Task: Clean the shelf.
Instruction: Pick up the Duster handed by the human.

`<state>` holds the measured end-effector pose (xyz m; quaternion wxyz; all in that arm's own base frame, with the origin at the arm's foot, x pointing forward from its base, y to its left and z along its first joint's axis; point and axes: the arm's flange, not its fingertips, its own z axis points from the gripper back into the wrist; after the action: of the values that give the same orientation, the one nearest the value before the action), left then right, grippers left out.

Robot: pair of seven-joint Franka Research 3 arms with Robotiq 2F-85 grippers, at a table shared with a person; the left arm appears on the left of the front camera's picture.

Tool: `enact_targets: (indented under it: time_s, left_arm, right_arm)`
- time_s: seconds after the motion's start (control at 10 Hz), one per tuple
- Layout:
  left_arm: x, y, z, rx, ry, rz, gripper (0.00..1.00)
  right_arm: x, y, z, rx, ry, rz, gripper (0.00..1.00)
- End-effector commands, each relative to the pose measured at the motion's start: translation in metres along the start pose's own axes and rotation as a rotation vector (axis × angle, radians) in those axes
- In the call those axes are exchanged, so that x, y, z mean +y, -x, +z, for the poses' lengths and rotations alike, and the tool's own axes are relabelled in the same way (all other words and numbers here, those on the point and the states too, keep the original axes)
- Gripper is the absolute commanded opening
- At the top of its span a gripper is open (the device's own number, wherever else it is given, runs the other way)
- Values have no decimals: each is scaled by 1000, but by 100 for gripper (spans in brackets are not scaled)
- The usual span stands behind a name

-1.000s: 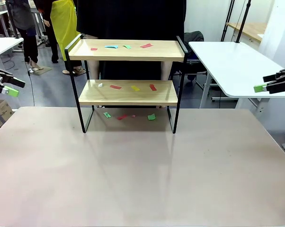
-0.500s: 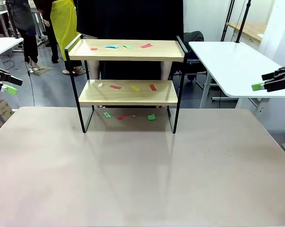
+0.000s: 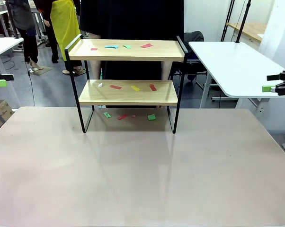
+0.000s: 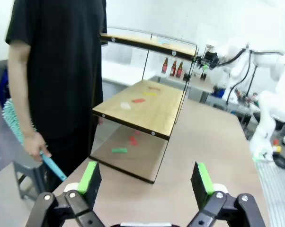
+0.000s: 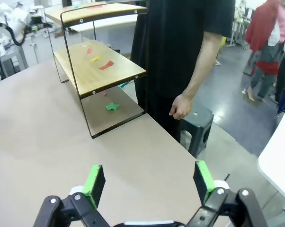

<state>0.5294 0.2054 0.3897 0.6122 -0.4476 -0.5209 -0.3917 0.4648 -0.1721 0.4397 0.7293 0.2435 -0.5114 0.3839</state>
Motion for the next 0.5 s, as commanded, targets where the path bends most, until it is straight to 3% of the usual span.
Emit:
enact_targets:
  time_s: [0.0,0.4]
  left_arm:
    - [30,10,13,-96,32,-16,100]
    - [61,34,25,-220,54,-25,100]
  right_arm:
    - [-26,13,-10,-89,-35,25,100]
    - [-56,34,-13,-193,0,5,100]
